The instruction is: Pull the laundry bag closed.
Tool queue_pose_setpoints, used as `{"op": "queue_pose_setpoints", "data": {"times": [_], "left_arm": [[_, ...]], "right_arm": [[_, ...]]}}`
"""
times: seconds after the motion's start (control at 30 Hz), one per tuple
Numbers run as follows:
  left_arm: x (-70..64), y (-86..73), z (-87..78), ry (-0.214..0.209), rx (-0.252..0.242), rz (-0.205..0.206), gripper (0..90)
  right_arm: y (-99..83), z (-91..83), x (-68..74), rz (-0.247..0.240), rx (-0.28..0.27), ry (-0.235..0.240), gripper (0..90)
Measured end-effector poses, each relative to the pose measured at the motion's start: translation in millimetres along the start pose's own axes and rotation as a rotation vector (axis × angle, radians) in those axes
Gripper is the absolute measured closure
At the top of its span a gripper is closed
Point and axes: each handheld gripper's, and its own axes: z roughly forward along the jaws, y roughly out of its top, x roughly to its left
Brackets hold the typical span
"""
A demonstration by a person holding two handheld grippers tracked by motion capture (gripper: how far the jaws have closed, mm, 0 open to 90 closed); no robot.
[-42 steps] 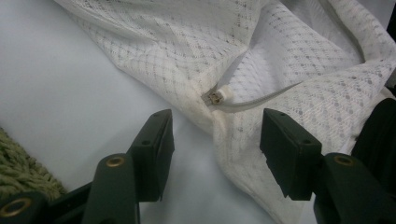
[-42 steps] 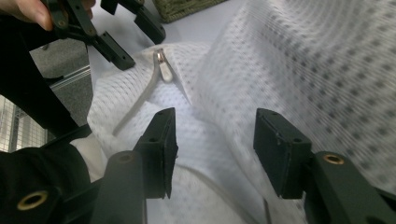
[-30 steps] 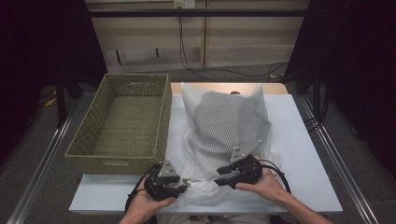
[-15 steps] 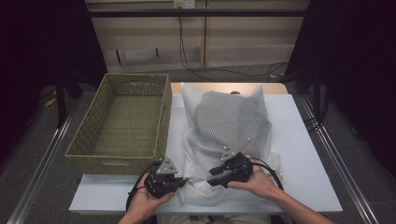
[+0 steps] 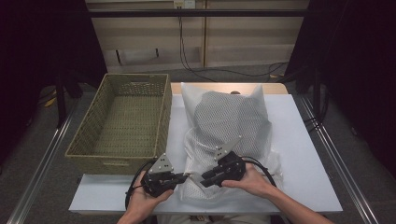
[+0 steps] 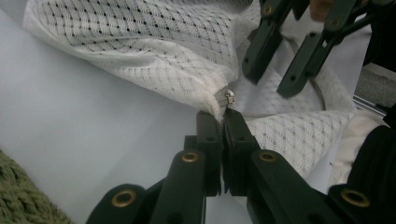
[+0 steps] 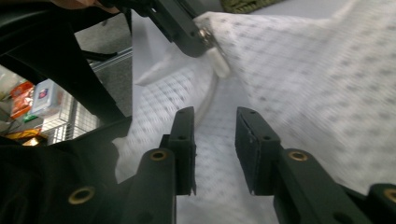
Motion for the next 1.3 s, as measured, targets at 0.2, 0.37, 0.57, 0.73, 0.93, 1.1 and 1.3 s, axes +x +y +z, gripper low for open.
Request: {"op": "queue_pose_setpoints", "data": {"times": [0.2, 0.37, 0.57, 0.73, 0.93, 1.1, 1.3], "left_arm": [[-3.4, 2.3, -0.1, -0.021, -0.018, 0.011, 87.2], [-5.3, 2.5, 1.5, -0.027, -0.007, 0.029, 87.2], [-7.7, 1.9, 4.3, -0.010, 0.022, 0.060, 87.2], [-9.7, 1.7, 7.5, -0.006, 0.034, 0.074, 87.2], [-11.3, 1.4, 8.3, -0.007, 0.039, 0.088, 87.2], [-11.6, 2.0, 8.7, -0.015, 0.041, 0.096, 87.1], [-11.6, 1.6, 7.1, -0.021, 0.035, 0.091, 85.7]], "right_arm": [[5.3, 10.7, -0.4, -0.029, 0.009, 0.007, 71.2], [8.6, 14.2, -2.3, -0.036, -0.002, -0.001, 72.2], [8.8, 13.6, 0.1, -0.055, -0.008, 0.019, 77.9], [9.4, 13.9, 2.5, -0.060, -0.012, 0.044, 81.8], [8.2, 17.1, 1.4, -0.045, -0.012, 0.073, 82.6], [8.1, 17.0, 0.6, -0.038, -0.013, 0.084, 84.1], [8.7, 15.4, 0.5, -0.047, 0.002, 0.061, 87.0]]}}
